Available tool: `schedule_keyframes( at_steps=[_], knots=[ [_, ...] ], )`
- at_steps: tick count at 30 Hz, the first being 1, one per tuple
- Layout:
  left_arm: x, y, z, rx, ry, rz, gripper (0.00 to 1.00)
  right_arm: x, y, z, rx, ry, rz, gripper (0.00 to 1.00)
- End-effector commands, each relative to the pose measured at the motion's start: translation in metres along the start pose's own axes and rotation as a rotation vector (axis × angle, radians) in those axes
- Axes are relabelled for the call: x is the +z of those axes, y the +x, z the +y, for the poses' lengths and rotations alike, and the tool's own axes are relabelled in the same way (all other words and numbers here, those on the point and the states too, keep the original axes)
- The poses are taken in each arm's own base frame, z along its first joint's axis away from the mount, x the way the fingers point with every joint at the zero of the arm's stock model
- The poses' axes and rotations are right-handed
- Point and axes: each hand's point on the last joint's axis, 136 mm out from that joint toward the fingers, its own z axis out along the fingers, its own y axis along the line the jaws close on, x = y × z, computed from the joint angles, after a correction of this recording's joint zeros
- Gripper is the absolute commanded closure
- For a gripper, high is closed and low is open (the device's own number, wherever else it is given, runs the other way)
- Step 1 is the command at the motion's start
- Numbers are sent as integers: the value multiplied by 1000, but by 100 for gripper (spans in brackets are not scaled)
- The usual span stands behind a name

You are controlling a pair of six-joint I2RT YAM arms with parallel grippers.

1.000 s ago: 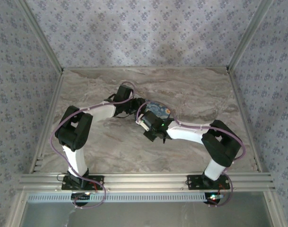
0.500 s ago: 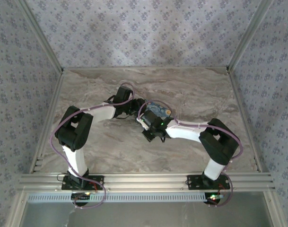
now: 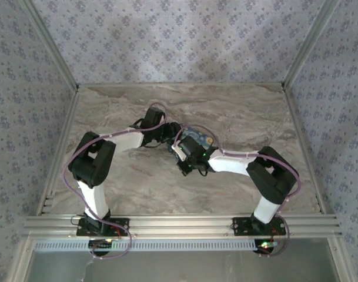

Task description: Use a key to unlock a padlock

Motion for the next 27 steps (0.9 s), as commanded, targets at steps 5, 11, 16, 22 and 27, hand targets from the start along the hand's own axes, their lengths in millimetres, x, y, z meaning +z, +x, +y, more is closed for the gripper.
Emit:
schedule_keyframes(
  at_steps=[5,11,16,22,27],
  knots=[
    [0,20,8,-29,-18,56,44,-24,-39,-2,213,-149,-193,100],
    [1,21,9,-36,-17,61,45,-24,-43,0,64,-71,-203,100],
    [1,21,8,-37,-15,61,45,-10,-16,-10,-72,20,-109,100],
    [2,22,11,-38,-25,62,45,-11,7,-13,-64,33,-59,100],
    [3,21,12,-39,-28,58,45,-14,24,-13,-35,40,-32,100]
  ],
)
